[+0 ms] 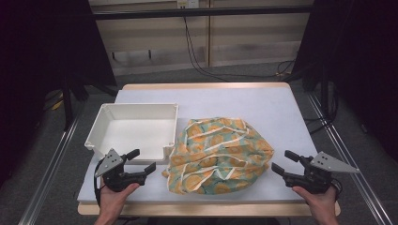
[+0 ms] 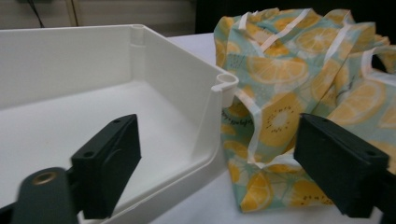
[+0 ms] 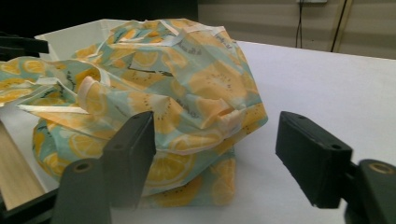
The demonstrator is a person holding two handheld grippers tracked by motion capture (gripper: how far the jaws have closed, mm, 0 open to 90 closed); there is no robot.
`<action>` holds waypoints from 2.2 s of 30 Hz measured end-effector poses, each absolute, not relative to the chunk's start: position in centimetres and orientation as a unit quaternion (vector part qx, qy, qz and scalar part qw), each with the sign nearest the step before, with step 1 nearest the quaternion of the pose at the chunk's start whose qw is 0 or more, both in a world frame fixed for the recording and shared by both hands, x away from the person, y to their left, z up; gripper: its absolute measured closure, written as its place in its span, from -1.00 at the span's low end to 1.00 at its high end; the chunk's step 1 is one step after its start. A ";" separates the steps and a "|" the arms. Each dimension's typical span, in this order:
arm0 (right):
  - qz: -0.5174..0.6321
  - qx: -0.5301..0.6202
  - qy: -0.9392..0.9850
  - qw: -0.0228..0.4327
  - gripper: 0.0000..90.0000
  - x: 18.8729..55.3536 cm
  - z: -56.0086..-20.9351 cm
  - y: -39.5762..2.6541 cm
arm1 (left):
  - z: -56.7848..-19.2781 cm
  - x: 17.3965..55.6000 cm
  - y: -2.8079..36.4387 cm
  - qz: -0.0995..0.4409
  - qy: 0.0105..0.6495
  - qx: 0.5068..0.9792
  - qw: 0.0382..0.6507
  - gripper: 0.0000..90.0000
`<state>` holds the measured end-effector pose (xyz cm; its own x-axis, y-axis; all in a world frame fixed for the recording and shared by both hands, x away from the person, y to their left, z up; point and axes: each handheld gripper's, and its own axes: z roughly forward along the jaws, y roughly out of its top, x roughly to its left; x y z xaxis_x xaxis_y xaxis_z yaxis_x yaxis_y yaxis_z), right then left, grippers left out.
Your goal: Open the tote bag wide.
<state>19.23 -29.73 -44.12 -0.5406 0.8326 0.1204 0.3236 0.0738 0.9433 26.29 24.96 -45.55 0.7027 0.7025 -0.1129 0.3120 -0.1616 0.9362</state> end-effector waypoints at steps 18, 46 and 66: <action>0.546 0.378 0.723 0.190 0.17 19.3 -43.0 -29.2 | -44.2 25.1 22.7 0.122 0.289 0.770 0.555 0.04; 0.544 0.315 0.763 0.151 0.34 24.7 -40.6 -24.0 | -41.5 26.6 14.8 0.058 0.181 0.806 0.561 0.30; 0.507 0.306 0.791 0.152 0.20 27.9 -42.2 -22.6 | -42.8 29.1 8.6 0.061 0.158 0.837 0.520 0.25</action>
